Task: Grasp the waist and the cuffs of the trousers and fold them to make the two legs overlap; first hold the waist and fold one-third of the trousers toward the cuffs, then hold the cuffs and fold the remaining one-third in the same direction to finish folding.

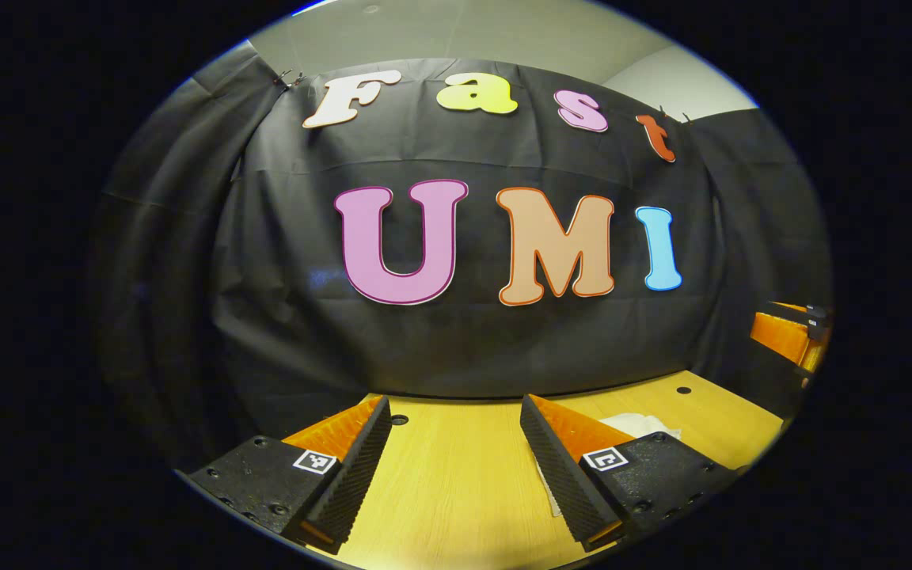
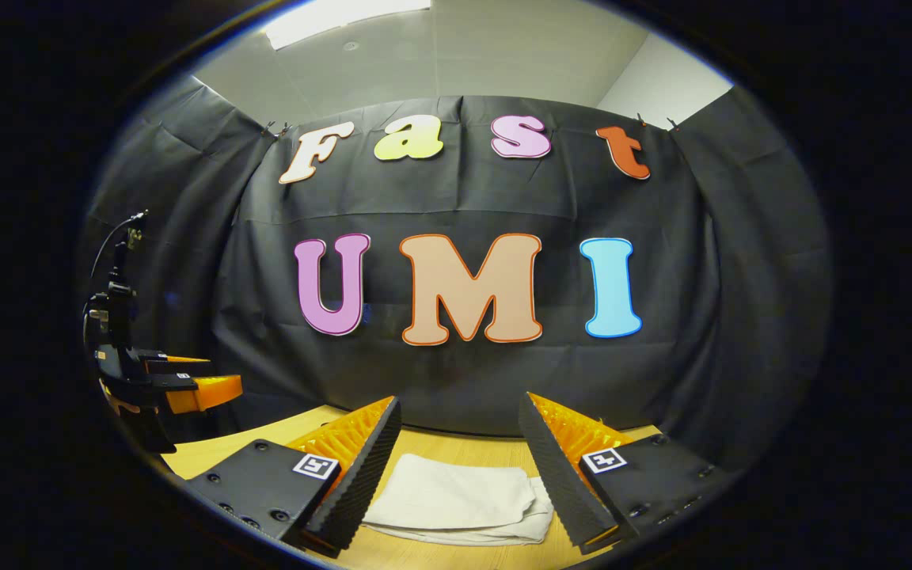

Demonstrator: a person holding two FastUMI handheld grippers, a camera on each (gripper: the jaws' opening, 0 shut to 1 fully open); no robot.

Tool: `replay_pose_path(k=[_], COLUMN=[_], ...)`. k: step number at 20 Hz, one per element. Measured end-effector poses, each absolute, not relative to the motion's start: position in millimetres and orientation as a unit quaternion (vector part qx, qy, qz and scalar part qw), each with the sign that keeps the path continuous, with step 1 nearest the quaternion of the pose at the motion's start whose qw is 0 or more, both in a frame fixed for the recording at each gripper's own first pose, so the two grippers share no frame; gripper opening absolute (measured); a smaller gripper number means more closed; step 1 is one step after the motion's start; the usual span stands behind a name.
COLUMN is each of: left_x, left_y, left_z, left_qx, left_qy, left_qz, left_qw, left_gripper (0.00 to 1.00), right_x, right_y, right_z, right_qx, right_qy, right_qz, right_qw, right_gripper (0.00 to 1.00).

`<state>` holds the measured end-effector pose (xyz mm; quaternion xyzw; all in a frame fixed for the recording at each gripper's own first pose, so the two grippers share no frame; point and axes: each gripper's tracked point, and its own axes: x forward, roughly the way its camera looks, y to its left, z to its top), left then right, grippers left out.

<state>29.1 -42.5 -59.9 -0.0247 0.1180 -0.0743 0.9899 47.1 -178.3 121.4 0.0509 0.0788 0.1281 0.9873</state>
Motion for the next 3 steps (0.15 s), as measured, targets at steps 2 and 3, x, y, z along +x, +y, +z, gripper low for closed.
replay_pose_path(k=[2,3], left_x=[30.0,29.7], left_y=[-40.2,-39.4], left_z=[-55.3,-52.1], left_qx=[-0.019,-0.016], left_qy=[0.109,0.106], left_qz=[-0.075,-0.076], left_qw=[0.991,0.991], left_gripper=[0.96,0.96], right_x=[47.9,46.5], right_y=[-174.6,-172.2], right_z=[124.9,127.8], right_qx=[0.047,0.046], right_qy=[0.071,0.069], right_qz=[0.129,0.13], right_qw=[0.988,0.988], right_gripper=[0.96,0.93])
